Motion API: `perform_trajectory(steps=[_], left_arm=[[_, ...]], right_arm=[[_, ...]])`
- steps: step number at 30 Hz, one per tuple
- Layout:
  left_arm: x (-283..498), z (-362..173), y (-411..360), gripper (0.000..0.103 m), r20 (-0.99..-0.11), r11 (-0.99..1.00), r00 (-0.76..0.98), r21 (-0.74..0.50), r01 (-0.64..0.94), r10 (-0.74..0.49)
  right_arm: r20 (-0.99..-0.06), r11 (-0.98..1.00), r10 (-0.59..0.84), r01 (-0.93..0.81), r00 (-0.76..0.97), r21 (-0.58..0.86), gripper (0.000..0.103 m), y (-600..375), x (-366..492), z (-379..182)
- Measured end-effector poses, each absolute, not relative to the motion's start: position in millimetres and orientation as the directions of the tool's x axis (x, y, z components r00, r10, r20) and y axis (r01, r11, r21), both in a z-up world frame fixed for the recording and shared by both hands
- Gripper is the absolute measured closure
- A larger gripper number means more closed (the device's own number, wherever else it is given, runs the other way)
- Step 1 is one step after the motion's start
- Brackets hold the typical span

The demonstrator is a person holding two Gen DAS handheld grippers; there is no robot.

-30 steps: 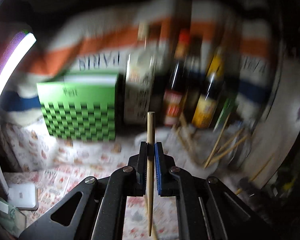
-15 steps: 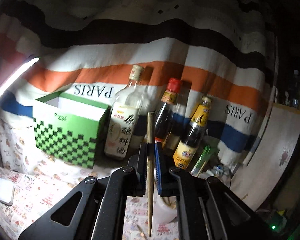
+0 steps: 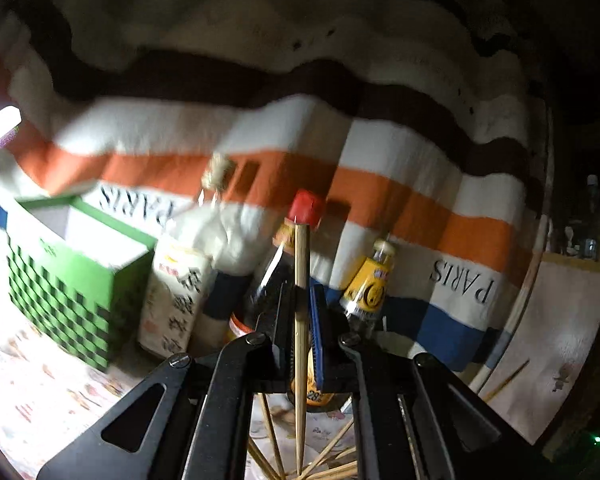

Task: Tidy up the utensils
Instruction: 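Carry both chopsticks upright to the plastic cup and lower them in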

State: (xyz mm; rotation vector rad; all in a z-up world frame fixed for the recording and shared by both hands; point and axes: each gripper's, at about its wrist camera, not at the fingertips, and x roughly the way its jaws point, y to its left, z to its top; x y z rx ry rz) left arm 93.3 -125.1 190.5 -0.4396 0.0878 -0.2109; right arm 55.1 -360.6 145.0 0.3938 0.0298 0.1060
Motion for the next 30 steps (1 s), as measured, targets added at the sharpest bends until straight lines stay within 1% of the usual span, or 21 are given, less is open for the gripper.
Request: perform_trajectory(steps=[2, 3, 5, 10, 15, 18, 23, 30], left_arm=[[100.8, 177.8, -126.2, 0.097, -0.036, 0.876, 0.973, -0.444, 0.189, -0.229], [104.8, 171.7, -127.1, 0.097, -0.042, 0.874, 0.972, -0.448, 0.188, -0.231], [114.4, 159.9, -129.0, 0.097, -0.068, 0.868, 0.968, -0.461, 0.183, -0.241], [133.4, 132.0, -128.7, 0.097, -0.133, 0.854, 0.961, -0.499, 0.147, -0.243], [141.4, 110.9, -125.8, 0.097, -0.175, 0.844, 0.957, -0.525, 0.109, -0.233], [145.6, 100.8, -124.9, 0.097, -0.198, 0.838, 0.951, -0.537, 0.098, -0.238], [145.9, 91.5, -127.1, 0.097, -0.204, 0.841, 0.949, -0.532, 0.1, -0.241], [149.6, 85.1, -130.3, 0.097, -0.22, 0.842, 0.943, -0.53, 0.1, -0.251]], right_arm=[[-0.023, 0.954, 0.107, -0.096, 0.994, 0.285, 0.097, -347.1, 67.8, 142.5], [-0.039, 0.962, 0.101, -0.088, 0.994, 0.26, 0.097, -343.7, 74.0, 138.7], [-0.067, 0.962, 0.12, -0.1, 0.99, 0.253, 0.097, -342.4, 83.8, 129.4], [-0.145, 0.959, 0.152, -0.11, 0.978, 0.261, 0.097, -342.7, 104.1, 109.9], [-0.239, 0.928, 0.222, -0.129, 0.945, 0.35, 0.097, -348.7, 123.2, 93.9], [-0.285, 0.917, 0.265, -0.149, 0.921, 0.37, 0.097, -347.3, 134.0, 85.0], [-0.332, 0.908, 0.284, -0.141, 0.9, 0.395, 0.097, -346.0, 143.6, 73.0], [-0.361, 0.912, 0.285, -0.135, 0.888, 0.388, 0.097, -344.9, 148.9, 65.2]])
